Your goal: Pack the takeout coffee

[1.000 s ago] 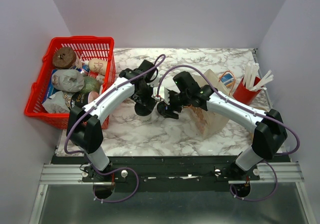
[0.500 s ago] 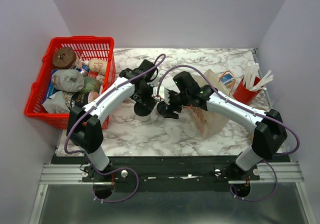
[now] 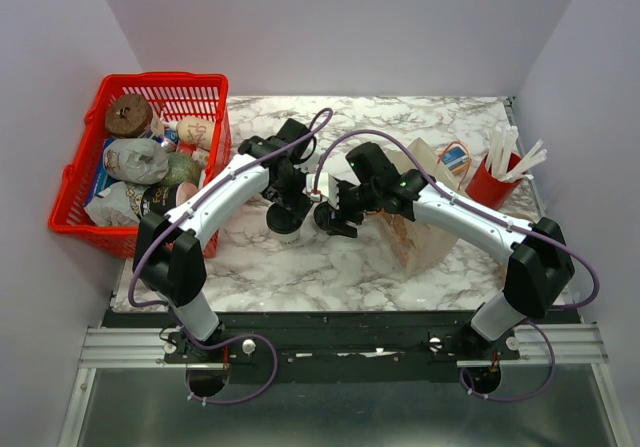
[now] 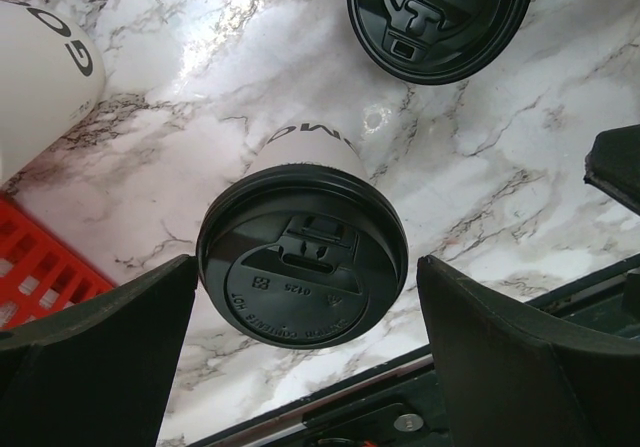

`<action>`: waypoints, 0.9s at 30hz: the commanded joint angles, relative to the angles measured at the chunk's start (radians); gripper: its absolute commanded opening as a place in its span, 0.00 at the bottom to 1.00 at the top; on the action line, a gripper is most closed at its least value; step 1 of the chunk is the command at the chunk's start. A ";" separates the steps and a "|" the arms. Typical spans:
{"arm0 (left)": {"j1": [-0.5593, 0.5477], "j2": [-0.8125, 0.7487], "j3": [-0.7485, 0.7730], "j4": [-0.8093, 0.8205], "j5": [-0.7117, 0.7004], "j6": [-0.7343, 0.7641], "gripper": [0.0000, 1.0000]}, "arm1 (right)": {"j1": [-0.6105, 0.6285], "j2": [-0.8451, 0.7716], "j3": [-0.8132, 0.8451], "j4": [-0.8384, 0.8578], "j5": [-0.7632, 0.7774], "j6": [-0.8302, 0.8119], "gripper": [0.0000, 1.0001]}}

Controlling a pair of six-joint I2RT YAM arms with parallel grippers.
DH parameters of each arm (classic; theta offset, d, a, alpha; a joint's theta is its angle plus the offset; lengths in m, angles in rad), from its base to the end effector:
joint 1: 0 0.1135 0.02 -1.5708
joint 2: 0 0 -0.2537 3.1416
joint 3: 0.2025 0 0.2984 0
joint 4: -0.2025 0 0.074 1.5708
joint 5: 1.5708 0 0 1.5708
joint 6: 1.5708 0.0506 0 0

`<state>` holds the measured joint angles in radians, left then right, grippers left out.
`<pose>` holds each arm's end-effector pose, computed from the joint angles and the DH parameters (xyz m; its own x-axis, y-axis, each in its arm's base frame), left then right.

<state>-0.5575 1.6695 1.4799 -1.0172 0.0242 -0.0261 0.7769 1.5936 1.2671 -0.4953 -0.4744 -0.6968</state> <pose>0.3284 -0.2062 0.2534 -0.8067 0.4722 -0.3553 0.5154 0.8564 -0.0319 0.2711 0.2990 0.2431 0.1421 -0.6609 -0.7369 -0.9835 -0.0103 -0.1804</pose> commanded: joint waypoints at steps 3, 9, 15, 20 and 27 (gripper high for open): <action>0.005 -0.074 0.007 0.028 0.031 0.191 0.98 | -0.002 0.011 0.011 0.004 -0.001 0.010 0.79; 0.008 -0.070 0.008 0.026 0.082 0.247 0.98 | -0.002 0.008 0.015 -0.009 -0.006 0.006 0.79; 0.008 -0.050 -0.021 0.026 0.112 0.230 0.97 | -0.004 -0.009 0.026 -0.025 -0.007 -0.004 0.79; 0.008 -0.050 -0.026 0.020 0.105 0.224 0.97 | -0.004 -0.009 0.021 -0.029 -0.007 -0.004 0.79; 0.013 -0.050 -0.044 0.009 0.086 0.252 0.98 | -0.004 -0.003 0.023 -0.029 -0.020 0.000 0.79</action>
<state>-0.5491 1.6161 1.4590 -0.9924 0.1066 0.1989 0.7769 1.5936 1.2682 -0.5167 -0.4751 -0.6979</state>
